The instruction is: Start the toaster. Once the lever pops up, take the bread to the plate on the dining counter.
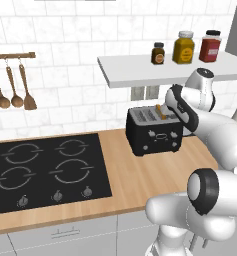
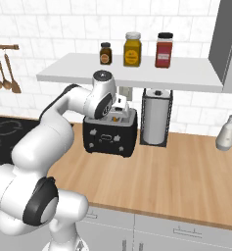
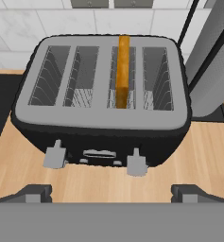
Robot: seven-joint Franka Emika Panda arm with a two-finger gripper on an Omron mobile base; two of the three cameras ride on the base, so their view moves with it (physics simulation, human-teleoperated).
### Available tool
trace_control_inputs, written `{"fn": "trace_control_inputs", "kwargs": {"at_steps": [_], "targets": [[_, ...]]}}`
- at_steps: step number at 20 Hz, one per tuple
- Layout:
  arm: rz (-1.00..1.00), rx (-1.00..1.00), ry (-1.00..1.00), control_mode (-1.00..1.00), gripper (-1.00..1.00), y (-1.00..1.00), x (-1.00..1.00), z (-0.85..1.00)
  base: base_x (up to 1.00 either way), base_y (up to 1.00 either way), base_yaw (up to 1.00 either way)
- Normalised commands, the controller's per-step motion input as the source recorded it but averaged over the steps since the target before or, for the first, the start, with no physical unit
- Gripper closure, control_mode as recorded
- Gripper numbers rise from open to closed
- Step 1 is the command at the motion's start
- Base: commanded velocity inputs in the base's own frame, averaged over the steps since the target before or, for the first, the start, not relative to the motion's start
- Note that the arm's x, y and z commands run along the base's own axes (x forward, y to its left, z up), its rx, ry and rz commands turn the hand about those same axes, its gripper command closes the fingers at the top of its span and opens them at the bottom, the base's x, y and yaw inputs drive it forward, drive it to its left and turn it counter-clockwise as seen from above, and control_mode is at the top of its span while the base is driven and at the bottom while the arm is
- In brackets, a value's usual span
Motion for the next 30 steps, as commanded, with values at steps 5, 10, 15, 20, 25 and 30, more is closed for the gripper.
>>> {"fn": "trace_control_inputs", "kwargs": {"at_steps": [5, 10, 15, 20, 25, 30], "targets": [[0.0, 0.0, 0.0, -1.0, -1.0, 0.0, 0.0, 0.0, 0.0, 0.0, 0.0], [0.0, 0.0, 0.0, -1.0, -1.0, 0.0, 0.0, 0.0, 0.0, 0.0, 0.0], [0.0, 0.0, 0.0, -1.0, -1.0, 0.0, 0.0, 0.0, 0.0, 0.0, 0.0], [0.0, 0.0, 0.0, -1.0, -1.0, 0.0, 0.0, 0.0, 0.0, 0.0, 0.0], [0.0, 0.0, 0.0, -1.0, -1.0, 0.0, 0.0, 0.0, 0.0, 0.0, 0.0], [0.0, 0.0, 0.0, -1.0, -1.0, 0.0, 0.0, 0.0, 0.0, 0.0, 0.0]]}}
